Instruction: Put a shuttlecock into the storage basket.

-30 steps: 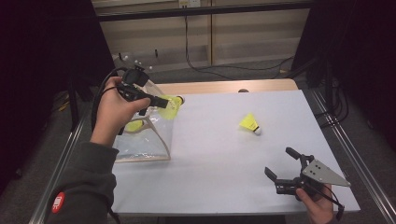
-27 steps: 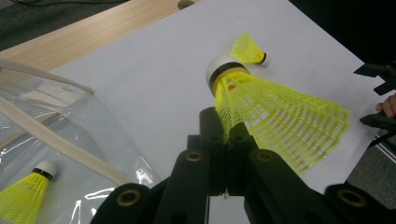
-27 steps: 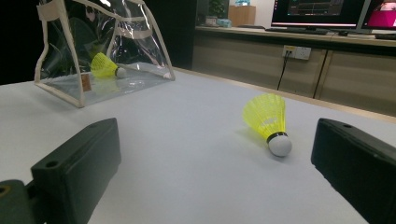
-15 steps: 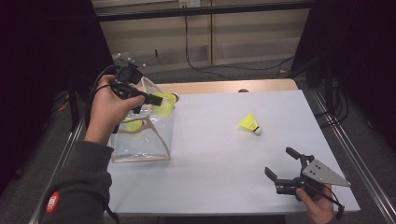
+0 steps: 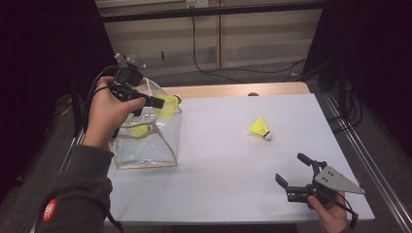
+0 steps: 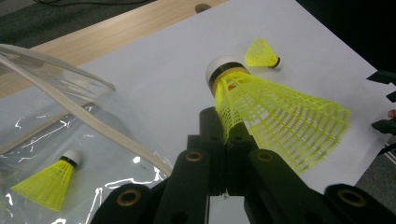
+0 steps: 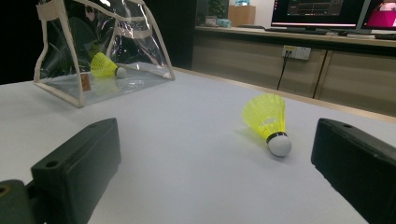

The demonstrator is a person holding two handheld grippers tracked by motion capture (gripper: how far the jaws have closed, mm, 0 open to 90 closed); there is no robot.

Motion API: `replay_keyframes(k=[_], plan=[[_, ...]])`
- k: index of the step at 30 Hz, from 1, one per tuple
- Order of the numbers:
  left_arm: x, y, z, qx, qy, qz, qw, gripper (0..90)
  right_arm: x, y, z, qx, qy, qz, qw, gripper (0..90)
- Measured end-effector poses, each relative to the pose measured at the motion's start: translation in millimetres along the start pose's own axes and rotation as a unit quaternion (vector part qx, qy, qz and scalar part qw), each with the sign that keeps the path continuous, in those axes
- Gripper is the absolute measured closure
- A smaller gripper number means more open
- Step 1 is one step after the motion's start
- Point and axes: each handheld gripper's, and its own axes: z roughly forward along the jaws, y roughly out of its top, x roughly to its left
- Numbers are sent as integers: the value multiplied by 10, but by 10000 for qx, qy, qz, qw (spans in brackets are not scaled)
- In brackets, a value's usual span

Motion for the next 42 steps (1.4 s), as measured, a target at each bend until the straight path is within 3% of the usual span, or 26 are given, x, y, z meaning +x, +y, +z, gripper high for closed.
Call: replay_keyframes(k=[42], plan=[[284, -124, -187, -189, 337, -276, 9989, 893, 4, 3, -1, -8, -10, 2, 10000, 12]])
